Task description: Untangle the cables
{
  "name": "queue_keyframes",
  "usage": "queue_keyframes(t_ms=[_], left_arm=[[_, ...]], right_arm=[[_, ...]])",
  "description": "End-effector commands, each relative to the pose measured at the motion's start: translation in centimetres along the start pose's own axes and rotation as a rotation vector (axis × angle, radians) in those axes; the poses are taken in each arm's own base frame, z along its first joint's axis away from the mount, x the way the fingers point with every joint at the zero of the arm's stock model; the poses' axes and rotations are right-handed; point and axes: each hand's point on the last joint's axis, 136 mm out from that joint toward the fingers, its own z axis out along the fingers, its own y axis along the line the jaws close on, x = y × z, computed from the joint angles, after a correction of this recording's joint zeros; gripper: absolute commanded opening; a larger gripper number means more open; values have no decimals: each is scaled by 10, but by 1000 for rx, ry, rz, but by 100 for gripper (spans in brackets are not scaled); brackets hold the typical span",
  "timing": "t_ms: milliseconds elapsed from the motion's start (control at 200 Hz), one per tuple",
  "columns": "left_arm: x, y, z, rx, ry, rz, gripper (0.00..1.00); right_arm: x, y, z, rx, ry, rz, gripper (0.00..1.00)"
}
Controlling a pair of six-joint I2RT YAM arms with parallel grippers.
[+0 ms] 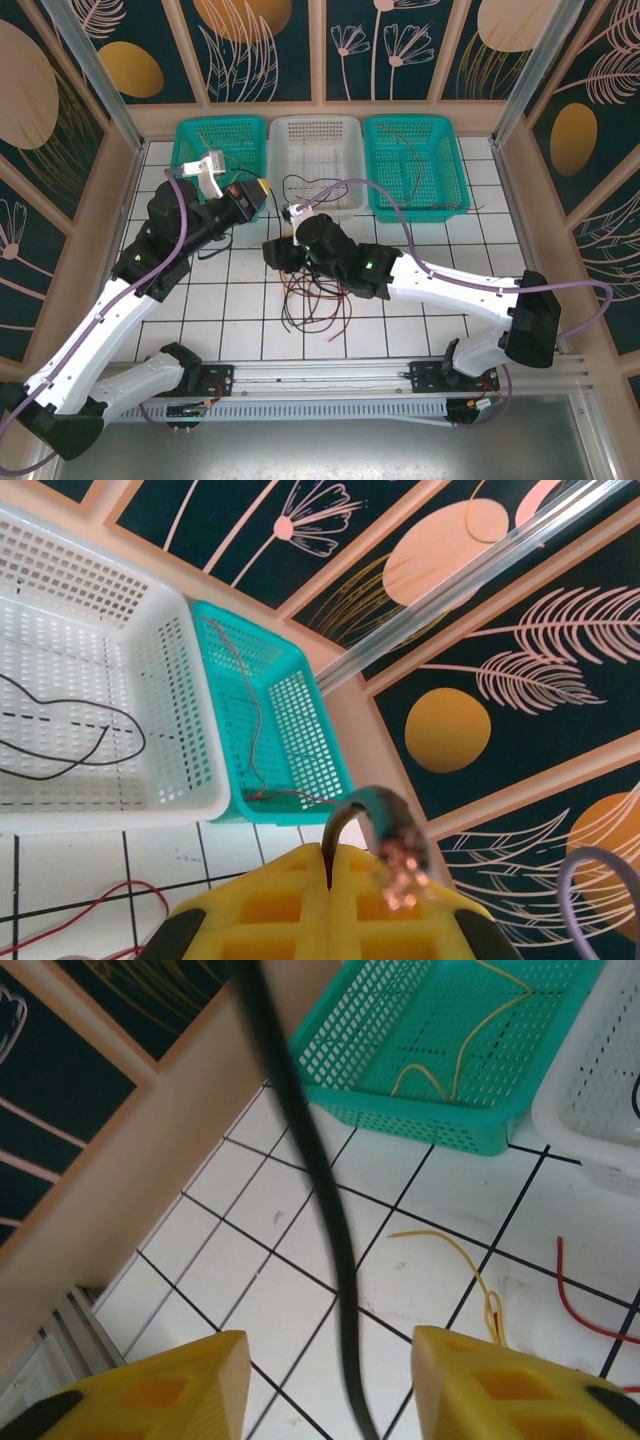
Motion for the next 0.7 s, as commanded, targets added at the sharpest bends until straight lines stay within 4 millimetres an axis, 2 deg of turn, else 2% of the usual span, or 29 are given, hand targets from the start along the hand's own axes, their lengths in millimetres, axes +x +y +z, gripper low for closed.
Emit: queue_keyframes(t_ms=[0,125,280,350,586,611,696], left_arm=[[-13,-18,-3,49,-35,-12,0],[-14,-9,1,1,-38,-11,0],[-16,-2,2,-30,-55,-28,0],[-16,0,2,-33,-58,-38,0],[-13,3,5,-23,-47,-60,0],[-13,3,6,-19,-45,-62,0],[-11,1,7,-4,-33,-66,0]], right_arm=[[-16,-3,-4,18,-61,22,41],[-21,-4,-12,21,-79,28,34],[-21,-6,-19,16,-88,25,9],[-21,-7,-20,20,-89,24,0],[-26,-7,-27,18,-112,23,0],[-28,-7,-27,17,-116,22,5],[-30,-10,-25,35,-124,24,31]])
